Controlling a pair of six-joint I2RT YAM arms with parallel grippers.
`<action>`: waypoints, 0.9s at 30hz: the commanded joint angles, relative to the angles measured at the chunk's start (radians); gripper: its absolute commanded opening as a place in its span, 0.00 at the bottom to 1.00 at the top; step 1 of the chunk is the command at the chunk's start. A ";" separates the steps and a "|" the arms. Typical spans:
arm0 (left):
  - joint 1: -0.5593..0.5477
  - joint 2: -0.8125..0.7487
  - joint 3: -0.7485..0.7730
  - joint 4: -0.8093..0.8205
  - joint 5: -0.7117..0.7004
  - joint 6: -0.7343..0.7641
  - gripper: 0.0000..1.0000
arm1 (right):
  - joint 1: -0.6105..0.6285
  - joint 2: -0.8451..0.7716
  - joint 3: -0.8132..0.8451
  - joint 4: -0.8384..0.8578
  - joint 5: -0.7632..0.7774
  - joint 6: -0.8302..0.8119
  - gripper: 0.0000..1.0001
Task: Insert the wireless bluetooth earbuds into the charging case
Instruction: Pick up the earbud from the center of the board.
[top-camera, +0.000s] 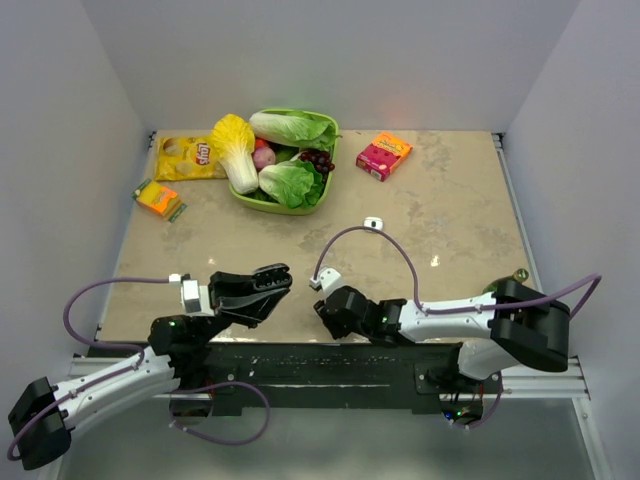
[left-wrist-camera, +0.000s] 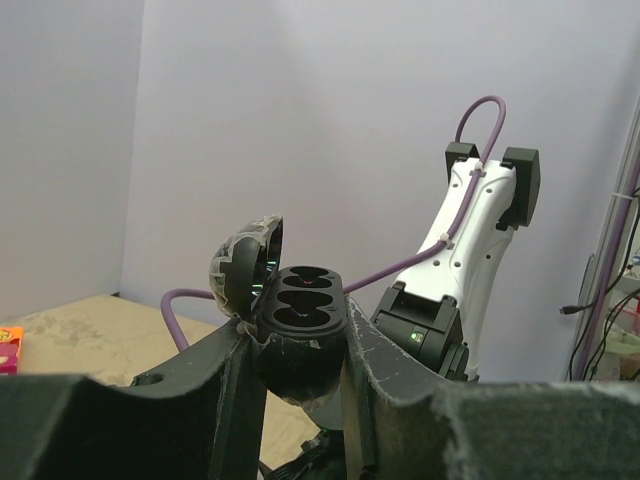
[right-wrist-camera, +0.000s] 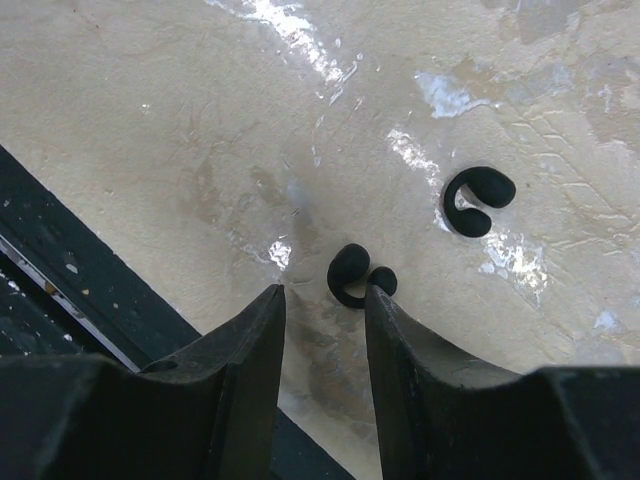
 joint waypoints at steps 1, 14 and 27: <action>-0.004 0.006 -0.180 0.044 -0.007 -0.019 0.00 | -0.017 0.012 0.031 0.051 0.007 -0.006 0.41; -0.005 0.007 -0.183 0.047 -0.008 -0.021 0.00 | -0.050 0.029 0.038 0.035 0.048 -0.015 0.36; -0.007 0.015 -0.186 0.050 -0.008 -0.021 0.00 | -0.074 0.030 0.054 0.000 0.097 -0.009 0.24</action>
